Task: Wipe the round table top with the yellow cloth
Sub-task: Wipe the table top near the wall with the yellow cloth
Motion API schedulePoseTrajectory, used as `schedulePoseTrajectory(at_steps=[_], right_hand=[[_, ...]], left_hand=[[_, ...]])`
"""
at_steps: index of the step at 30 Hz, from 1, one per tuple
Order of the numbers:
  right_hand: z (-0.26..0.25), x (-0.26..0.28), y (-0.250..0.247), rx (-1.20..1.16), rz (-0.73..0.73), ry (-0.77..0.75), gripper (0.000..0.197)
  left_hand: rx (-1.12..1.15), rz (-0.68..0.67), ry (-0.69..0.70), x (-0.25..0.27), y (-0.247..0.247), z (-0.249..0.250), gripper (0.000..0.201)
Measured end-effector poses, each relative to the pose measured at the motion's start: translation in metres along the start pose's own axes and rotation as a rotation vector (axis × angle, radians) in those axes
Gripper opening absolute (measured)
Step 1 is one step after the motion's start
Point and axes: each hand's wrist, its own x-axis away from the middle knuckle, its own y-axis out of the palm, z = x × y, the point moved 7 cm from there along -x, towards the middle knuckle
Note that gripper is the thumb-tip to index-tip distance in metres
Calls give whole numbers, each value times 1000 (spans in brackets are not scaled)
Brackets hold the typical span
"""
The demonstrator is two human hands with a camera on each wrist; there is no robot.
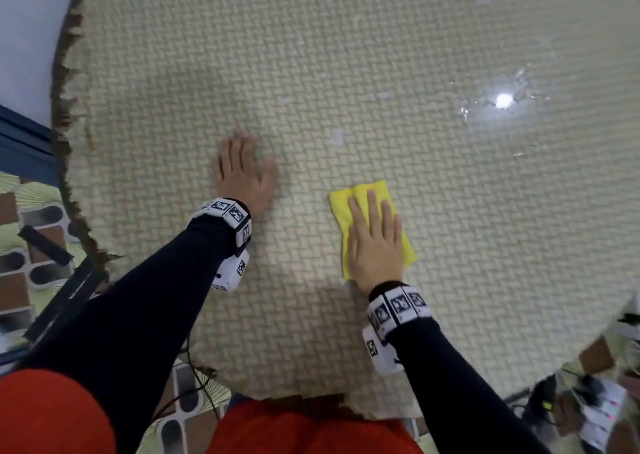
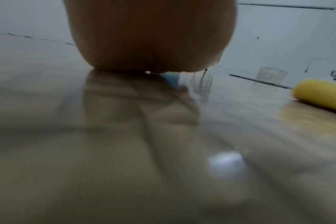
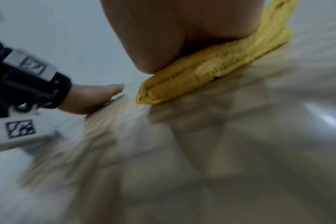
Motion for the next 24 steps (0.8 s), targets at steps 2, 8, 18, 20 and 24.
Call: schedulePoseTrajectory(at_steps=[2, 8, 18, 20, 24], right_hand=[[43, 13, -13, 1, 3, 150, 55], [109, -76, -49, -73, 82, 482, 53], [-28, -9, 2, 30, -23, -84, 52], [3, -6, -7, 27, -41, 24, 53], [48, -77, -32, -11, 53, 316, 57]], left_hand=[[-9, 30, 5, -1, -1, 0, 62], [4, 17, -13, 1, -4, 0, 59], [37, 49, 13, -4, -20, -9, 79], [37, 54, 19, -7, -22, -13, 83], [14, 55, 12, -10, -25, -26, 62]])
